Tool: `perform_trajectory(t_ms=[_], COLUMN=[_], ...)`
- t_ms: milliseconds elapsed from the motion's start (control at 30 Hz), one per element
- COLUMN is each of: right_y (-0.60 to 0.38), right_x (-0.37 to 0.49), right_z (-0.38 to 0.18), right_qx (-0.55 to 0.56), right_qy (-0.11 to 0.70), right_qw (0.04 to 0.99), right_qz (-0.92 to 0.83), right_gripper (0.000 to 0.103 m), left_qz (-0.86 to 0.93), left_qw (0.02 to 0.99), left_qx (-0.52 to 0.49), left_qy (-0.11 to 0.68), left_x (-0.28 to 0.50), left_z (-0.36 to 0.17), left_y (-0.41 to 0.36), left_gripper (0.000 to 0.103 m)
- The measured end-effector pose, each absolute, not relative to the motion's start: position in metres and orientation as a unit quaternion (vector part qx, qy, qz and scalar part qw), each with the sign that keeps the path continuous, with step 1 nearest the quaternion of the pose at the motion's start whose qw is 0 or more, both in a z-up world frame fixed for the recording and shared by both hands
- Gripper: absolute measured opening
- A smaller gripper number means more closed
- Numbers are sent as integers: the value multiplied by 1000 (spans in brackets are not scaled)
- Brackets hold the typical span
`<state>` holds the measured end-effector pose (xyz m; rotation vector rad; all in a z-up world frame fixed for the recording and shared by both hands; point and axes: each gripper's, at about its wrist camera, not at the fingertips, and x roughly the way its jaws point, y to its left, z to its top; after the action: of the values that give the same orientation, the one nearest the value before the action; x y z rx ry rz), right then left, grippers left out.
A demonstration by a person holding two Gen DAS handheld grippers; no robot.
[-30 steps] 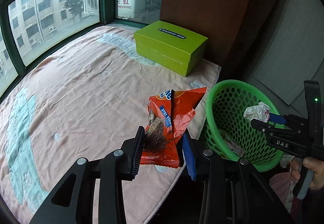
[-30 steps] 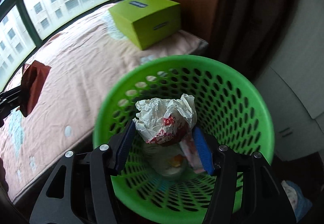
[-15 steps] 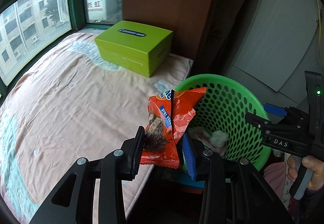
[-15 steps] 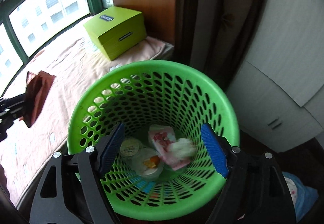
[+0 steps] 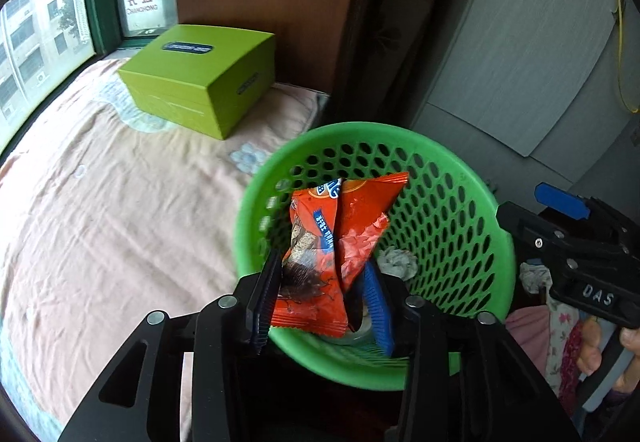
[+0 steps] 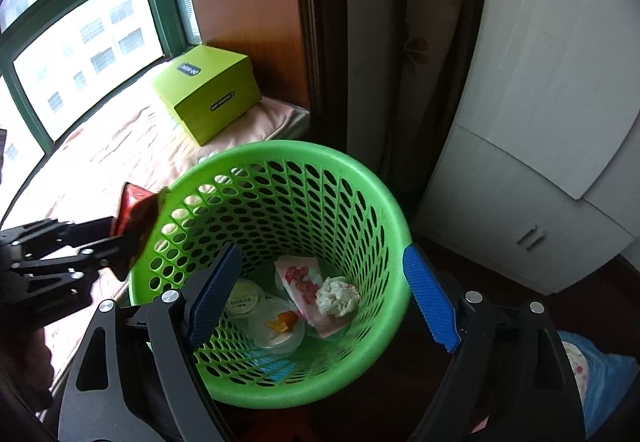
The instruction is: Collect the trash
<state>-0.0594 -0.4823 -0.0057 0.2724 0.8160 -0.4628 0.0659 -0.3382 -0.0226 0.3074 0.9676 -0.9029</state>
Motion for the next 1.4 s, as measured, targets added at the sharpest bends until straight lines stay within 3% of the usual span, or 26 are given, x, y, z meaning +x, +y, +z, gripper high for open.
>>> perform_trajectory(t_ms=[100, 200, 467, 900, 1400], right_y=[-484, -484, -473, -420, -346], right_x=[-61, -63, -61, -29, 22], right_z=[-6, -8, -8, -3, 4], right_qx=[135, 138, 143, 112, 72], right_qy=[391, 392, 393, 395, 392], right_qw=[883, 882, 886, 902, 916], right_qz=[-223, -222, -202, -136, -53], right_gripper=[83, 83, 83, 85, 89], left_qz=[-420, -418, -398, -293, -183], left_qw=[779, 781, 793, 856, 893], left_qx=[144, 142, 138, 91, 51], left_qy=[443, 441, 441, 417, 409], left_x=[60, 57, 63, 89, 105], left_z=[-23, -22, -18, 1, 12], left_y=[-344, -345, -324, -228, -124], left_gripper=[54, 68, 72, 87, 87])
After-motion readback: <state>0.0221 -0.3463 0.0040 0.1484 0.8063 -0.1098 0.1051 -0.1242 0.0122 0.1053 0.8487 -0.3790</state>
